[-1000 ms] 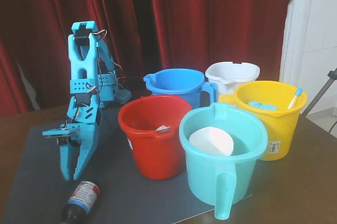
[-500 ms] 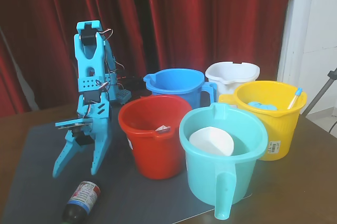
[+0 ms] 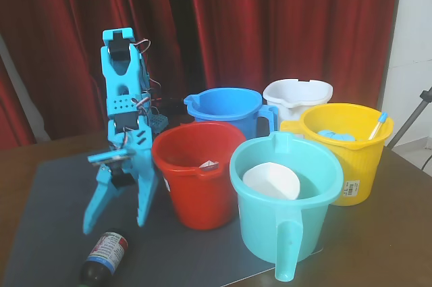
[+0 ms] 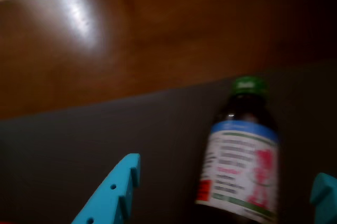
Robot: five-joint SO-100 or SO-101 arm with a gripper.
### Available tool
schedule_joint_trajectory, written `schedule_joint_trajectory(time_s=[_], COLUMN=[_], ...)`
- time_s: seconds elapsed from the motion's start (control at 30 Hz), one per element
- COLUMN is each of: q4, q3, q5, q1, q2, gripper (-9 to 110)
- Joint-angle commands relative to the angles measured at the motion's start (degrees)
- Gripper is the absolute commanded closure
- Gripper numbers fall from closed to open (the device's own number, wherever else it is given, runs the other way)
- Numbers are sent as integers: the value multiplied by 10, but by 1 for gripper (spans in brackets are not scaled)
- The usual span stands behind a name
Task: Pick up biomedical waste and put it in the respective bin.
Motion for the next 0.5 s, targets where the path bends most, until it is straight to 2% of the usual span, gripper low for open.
schedule_joint_trajectory(time_s=[0.0, 0.47], q4=[5, -1], q3=[-46, -145], q5=[-6, -39], q1=[0, 6], q2=[-16, -129], gripper=[67, 67])
